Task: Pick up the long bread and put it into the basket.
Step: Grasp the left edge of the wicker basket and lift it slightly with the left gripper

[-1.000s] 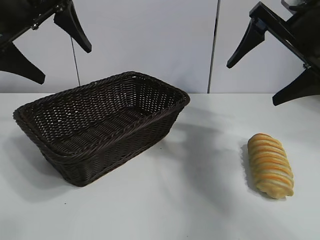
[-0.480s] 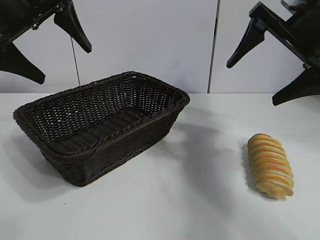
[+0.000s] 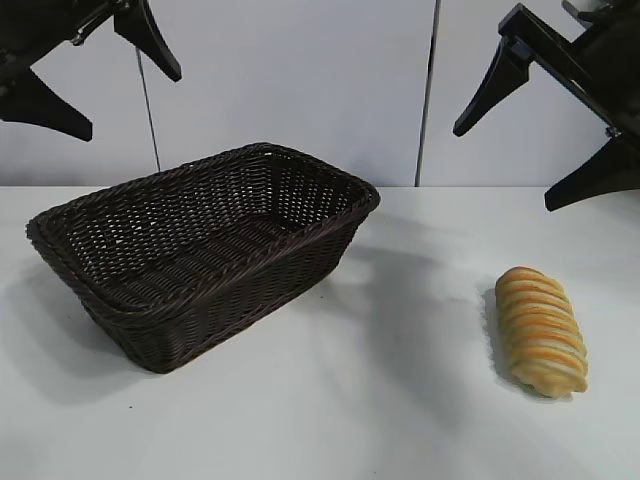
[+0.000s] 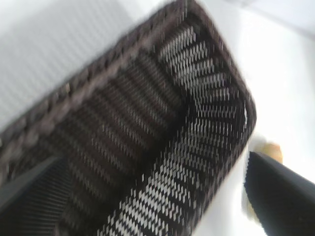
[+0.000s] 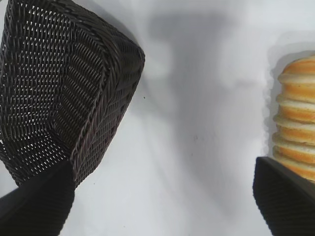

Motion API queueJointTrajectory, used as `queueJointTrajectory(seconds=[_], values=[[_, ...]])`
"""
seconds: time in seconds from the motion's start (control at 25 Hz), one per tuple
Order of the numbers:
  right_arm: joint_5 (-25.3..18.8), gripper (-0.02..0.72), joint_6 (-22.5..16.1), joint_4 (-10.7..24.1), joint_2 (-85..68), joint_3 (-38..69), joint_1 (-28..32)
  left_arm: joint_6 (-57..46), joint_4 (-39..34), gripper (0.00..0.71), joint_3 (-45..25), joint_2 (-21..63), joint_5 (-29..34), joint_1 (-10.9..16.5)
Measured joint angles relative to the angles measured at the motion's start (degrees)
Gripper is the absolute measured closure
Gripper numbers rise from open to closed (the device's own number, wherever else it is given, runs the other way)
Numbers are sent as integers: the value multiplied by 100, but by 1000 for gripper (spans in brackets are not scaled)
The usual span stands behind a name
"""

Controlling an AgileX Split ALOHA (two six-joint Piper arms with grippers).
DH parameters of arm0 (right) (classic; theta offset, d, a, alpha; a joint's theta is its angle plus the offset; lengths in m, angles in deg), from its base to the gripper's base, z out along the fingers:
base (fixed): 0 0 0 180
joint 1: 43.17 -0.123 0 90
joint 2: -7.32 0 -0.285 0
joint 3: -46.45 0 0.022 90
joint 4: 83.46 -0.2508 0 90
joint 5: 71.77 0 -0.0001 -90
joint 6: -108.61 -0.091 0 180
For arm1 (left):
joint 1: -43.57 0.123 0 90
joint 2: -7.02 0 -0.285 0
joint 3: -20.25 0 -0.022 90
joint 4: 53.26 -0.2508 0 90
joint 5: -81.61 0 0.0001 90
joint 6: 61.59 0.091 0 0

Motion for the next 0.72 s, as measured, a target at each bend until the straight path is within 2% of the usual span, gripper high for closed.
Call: queueJointTrajectory(seconds=[0.16, 0.56, 0.72], values=[[5, 21, 0, 0, 0, 0, 0, 0, 11, 15, 0, 5, 237, 0], [5, 21, 66, 0, 0, 0, 0, 0, -321, 15, 0, 15, 2549, 0], [5, 21, 95, 0, 0, 0, 0, 107, -402, 15, 0, 46, 2882, 7]])
